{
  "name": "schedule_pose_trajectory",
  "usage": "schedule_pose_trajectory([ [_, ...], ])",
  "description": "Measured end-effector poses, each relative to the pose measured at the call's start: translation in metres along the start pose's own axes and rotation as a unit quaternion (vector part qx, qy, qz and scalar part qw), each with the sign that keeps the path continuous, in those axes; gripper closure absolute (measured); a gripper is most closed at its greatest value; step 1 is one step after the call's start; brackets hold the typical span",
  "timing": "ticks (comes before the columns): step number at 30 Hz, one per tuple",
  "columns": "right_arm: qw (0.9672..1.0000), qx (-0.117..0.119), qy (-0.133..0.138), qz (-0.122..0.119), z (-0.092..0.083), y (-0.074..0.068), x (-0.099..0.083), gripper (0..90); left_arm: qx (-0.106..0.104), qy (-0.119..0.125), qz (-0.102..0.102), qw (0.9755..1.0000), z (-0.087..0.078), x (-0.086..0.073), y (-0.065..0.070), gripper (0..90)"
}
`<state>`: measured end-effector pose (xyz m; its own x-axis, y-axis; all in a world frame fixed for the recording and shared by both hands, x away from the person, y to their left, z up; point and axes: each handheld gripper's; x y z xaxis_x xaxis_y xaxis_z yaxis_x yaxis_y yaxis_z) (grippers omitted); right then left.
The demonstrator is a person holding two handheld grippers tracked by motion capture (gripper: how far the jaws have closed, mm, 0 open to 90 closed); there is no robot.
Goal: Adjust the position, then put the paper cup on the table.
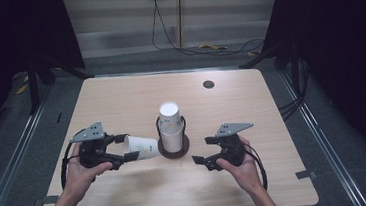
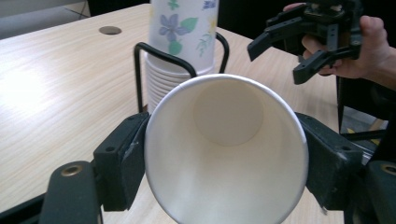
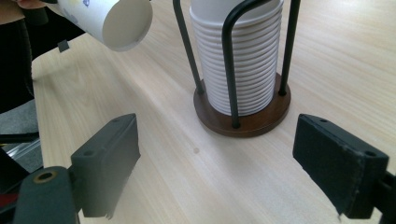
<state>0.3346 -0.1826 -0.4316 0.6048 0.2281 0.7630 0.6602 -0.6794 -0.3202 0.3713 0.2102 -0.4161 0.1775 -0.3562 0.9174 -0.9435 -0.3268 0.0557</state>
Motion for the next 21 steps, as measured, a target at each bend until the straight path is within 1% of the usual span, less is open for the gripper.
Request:
schedule_pose_trajectory([
  [2,0.9999,-0.012,0.006,-0.007,0.0,0.0,-0.001,13.7,0.004,0.002,-0.001,1.0,-0.001,0.0,-0.001,25.0],
  [3,0.9999,-0.011,0.005,-0.006,0.0,0.001,-0.001,13.7,0.009,0.0,-0.005,0.9999,-0.001,-0.001,-0.002,25.1],
  [4,0.9999,-0.012,0.005,-0.006,0.0,0.001,-0.001,13.7,0.012,-0.004,-0.004,0.9999,-0.001,-0.002,-0.003,25.0],
  [6,0.9996,-0.024,0.011,-0.004,-0.001,0.002,-0.001,13.7,0.012,-0.012,-0.006,0.9998,0.0,-0.002,-0.004,25.0],
  [7,0.9995,-0.026,0.015,-0.001,-0.001,0.003,0.0,13.7,0.016,-0.017,-0.004,0.9997,0.0,-0.003,-0.006,25.0],
  [9,0.9993,-0.028,0.022,0.005,-0.002,0.005,0.0,13.8,0.027,-0.02,-0.011,0.9994,-0.002,-0.003,-0.009,24.8],
  [11,0.9991,-0.033,0.027,0.008,-0.003,0.005,0.0,13.8,0.032,-0.017,-0.022,0.9991,-0.005,-0.003,-0.013,24.6],
  [13,0.9988,-0.038,0.03,0.01,-0.003,0.006,0.0,13.9,0.04,-0.022,-0.025,0.9987,-0.007,-0.004,-0.017,24.3],
  [14,0.9987,-0.04,0.032,0.01,-0.003,0.005,-0.001,13.9,0.04,-0.022,-0.025,0.9987,-0.007,-0.004,-0.017,24.2],
  [15,0.9986,-0.043,0.032,0.006,-0.003,0.005,-0.001,13.9,0.048,-0.034,-0.022,0.998,-0.009,-0.003,-0.022,24.2],
  [17,0.9979,-0.055,0.034,0.002,-0.004,0.003,-0.002,13.8,0.055,-0.037,-0.023,0.9975,-0.011,-0.002,-0.027,24.3],
  [19,0.9969,-0.069,0.038,0.003,-0.005,0.002,-0.003,13.8,0.058,-0.045,-0.023,0.9971,-0.013,-0.001,-0.031,24.3],
  [20,0.9967,-0.072,0.037,0.003,-0.006,0.002,-0.004,13.8,0.06,-0.052,-0.022,0.9966,-0.013,-0.001,-0.033,24.4],
  [21,0.9967,-0.074,0.033,0.008,-0.006,0.003,-0.005,13.8,0.058,-0.058,-0.024,0.9963,-0.013,0.0,-0.035,24.4],
])
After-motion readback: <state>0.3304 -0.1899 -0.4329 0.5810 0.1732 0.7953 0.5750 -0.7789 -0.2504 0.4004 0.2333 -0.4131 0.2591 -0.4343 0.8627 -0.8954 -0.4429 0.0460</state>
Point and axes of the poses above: each handheld gripper's, and its own axes: z roughly forward along the jaws, x roughly out of its top, y roughly to its right, and after that the axes turned 9 degrees about z, right-handed
